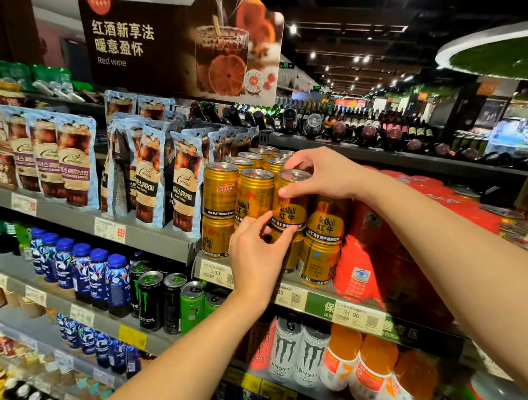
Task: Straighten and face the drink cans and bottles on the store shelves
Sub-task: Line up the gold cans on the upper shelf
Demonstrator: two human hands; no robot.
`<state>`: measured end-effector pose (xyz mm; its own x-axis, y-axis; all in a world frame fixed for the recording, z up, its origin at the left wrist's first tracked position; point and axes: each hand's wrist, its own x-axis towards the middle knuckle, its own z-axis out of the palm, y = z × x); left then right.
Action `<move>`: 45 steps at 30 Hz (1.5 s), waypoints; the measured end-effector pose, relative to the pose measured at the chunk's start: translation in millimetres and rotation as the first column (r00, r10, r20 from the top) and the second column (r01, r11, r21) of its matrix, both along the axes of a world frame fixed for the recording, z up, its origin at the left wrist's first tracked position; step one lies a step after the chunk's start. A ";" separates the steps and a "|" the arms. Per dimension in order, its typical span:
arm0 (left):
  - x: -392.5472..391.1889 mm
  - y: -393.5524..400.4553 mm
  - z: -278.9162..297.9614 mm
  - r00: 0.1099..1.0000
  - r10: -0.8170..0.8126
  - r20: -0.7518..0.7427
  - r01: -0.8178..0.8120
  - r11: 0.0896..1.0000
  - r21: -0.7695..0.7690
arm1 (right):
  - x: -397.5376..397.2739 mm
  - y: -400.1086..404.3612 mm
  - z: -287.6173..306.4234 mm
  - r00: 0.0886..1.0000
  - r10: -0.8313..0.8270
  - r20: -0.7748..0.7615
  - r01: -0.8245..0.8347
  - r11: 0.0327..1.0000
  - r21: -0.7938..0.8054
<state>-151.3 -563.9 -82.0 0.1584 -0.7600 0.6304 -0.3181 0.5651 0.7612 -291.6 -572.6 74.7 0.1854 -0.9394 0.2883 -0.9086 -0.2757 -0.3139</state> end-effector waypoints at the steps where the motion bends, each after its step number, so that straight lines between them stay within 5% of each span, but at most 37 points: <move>1: -0.3 -1.0 -1.2 1.000 0.008 0.010 -0.008 1.000 0.008 | -0.3 -1.2 -1.1 1.000 -0.005 -0.008 0.005 1.000 0.005; 19: 1.3 -5.1 -11.4 1.000 0.000 -0.007 0.001 0.998 0.061 | -4.7 -5.8 2.9 0.998 -0.056 -0.014 0.057 0.986 0.159; 45: -0.1 -4.9 -17.0 1.000 -0.026 -0.001 0.026 0.998 0.063 | -11.4 -3.7 0.7 0.998 -0.039 0.048 0.032 0.991 0.127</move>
<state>-151.5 -568.8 -99.0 0.1382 -0.8018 0.5814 -0.3037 0.5245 0.7954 -303.0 -576.3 75.4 0.1395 -0.9746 0.1749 -0.8994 -0.1986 -0.3894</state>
